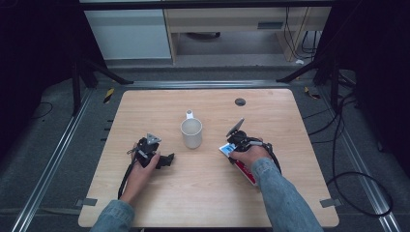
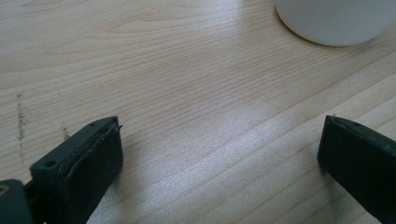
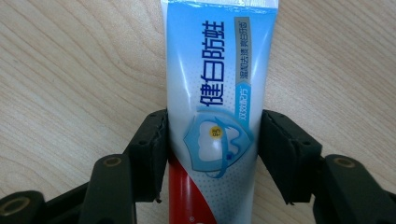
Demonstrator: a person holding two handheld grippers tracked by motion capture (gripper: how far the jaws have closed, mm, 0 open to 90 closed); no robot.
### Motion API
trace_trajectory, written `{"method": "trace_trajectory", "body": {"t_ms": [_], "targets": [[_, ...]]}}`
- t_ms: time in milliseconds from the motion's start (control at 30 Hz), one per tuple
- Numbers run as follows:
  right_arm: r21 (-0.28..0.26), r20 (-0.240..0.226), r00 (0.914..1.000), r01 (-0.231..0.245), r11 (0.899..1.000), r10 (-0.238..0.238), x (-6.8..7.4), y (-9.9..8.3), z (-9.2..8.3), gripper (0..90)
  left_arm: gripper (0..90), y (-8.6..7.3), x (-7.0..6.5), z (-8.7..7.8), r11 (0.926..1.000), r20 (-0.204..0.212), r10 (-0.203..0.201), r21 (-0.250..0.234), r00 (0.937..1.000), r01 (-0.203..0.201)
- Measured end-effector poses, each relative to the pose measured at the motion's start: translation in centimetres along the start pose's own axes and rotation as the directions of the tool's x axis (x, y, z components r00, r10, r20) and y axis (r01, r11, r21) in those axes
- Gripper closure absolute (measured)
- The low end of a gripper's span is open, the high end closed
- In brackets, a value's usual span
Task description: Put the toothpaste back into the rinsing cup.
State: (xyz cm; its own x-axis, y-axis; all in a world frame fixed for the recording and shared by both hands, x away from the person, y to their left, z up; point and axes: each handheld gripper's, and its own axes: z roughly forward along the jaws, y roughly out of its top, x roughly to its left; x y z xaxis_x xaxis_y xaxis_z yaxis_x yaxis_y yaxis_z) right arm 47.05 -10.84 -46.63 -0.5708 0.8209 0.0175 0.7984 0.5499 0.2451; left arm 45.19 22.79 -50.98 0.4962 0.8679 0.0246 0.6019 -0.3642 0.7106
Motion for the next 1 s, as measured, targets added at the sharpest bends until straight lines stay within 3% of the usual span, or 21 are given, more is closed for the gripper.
{"method": "trace_trajectory", "body": {"t_ms": [267,667,867,933,1000], "targets": [[0.016,0.016,0.9996,0.022,1.000,-0.022,0.12,0.26,0.11,44.3,0.0,0.00,0.00,0.00,1.0000,0.000,0.000,0.000,1.0000,0.000],[0.037,0.007,0.9999,0.008,0.999,-0.008,0.11,0.47,0.13,48.0,0.0,0.00,0.01,0.00,1.0000,0.001,0.001,0.000,1.0000,-0.001],[0.037,0.014,0.9991,0.040,0.999,-0.040,0.08,0.47,0.11,52.3,0.0,0.01,0.01,0.01,1.0000,0.001,0.000,0.000,1.0000,0.000],[0.033,0.018,0.9971,0.074,0.997,-0.074,-0.07,0.43,0.09,55.0,0.0,0.01,0.01,0.01,1.0000,0.001,0.000,0.000,1.0000,0.000],[0.043,0.009,0.9988,0.048,0.998,-0.048,0.05,0.48,-0.13,59.1,0.0,0.01,0.00,0.01,1.0000,0.001,0.000,0.001,1.0000,0.000]]}}
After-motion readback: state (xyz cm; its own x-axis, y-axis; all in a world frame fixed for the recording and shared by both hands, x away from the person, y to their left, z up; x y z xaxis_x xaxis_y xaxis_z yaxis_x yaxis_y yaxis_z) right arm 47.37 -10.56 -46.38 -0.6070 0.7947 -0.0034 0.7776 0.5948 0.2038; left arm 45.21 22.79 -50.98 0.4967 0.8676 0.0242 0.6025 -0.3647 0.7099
